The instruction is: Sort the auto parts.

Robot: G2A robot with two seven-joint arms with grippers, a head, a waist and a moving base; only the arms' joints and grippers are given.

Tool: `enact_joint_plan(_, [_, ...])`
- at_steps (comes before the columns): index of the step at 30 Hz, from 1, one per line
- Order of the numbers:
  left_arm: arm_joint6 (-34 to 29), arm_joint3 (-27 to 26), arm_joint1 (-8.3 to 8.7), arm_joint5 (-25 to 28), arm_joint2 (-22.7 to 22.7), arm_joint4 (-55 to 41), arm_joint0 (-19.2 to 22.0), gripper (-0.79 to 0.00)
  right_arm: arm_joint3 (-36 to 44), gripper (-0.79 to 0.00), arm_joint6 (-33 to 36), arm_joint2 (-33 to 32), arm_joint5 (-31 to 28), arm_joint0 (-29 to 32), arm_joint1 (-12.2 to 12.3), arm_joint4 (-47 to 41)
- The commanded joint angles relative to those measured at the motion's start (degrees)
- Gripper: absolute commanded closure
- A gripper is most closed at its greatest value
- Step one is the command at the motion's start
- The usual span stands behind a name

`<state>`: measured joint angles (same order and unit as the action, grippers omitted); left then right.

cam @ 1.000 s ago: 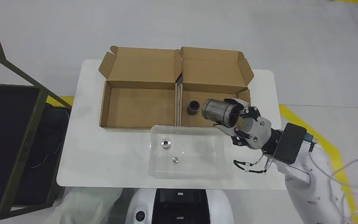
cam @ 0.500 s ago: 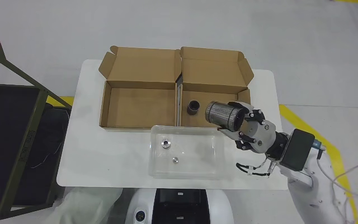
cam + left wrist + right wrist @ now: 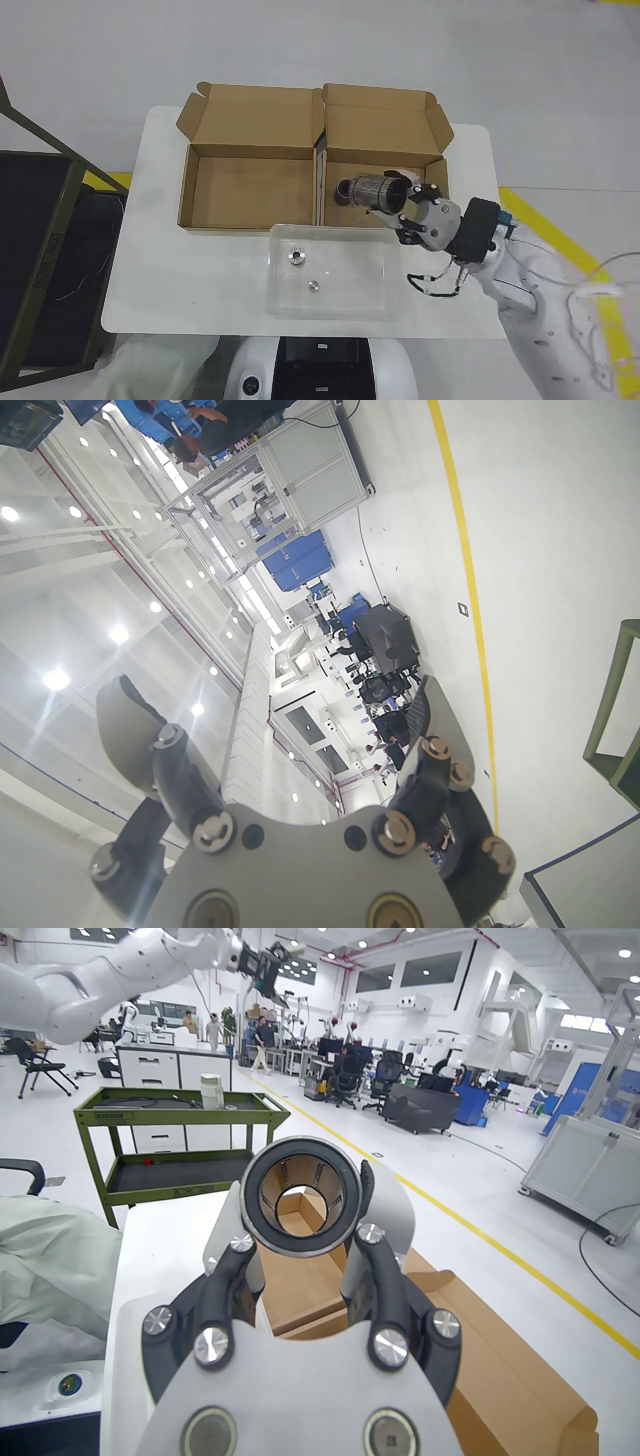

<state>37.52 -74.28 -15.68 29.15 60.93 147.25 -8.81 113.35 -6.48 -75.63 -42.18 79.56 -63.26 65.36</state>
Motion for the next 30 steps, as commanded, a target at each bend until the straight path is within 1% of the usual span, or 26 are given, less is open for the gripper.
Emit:
enact_joint_plan(1, [0.00,0.00,0.00,0.00,0.00,0.00,0.00,-0.785,-1.38,0.000,1.78,0.77,0.30,-1.19,-0.07,-0.03])
enact_joint_plan(5, [0.00,0.00,0.00,0.00,0.00,0.00,0.00,-0.785,-4.79,0.000,5.70,2.24,1.08,-3.65,-0.23,-0.19])
enact_joint_plan(9, [0.00,0.00,0.00,0.00,0.00,0.00,0.00,-0.785,-7.75,0.000,10.43,3.58,3.63,-6.15,-0.43,1.15])
enact_joint_plan(14, [0.00,0.00,0.00,0.00,0.00,0.00,0.00,-0.785,-11.32,0.000,16.38,6.09,9.47,-8.75,-0.89,5.35])
enact_joint_plan(19, [0.00,0.00,0.00,0.00,0.00,0.00,0.00,-0.785,-16.01,0.000,21.38,8.92,13.50,-12.14,-1.55,7.26])
enact_joint_plan(23, [0.00,0.00,0.00,0.00,0.00,0.00,0.00,-0.785,-18.60,0.000,23.71,10.60,15.23,-14.14,-2.02,7.63])
enact_joint_plan(30, [0.00,0.00,0.00,0.00,0.00,0.00,0.00,-0.785,-20.24,0.000,26.84,11.87,16.54,-15.59,-2.42,8.01])
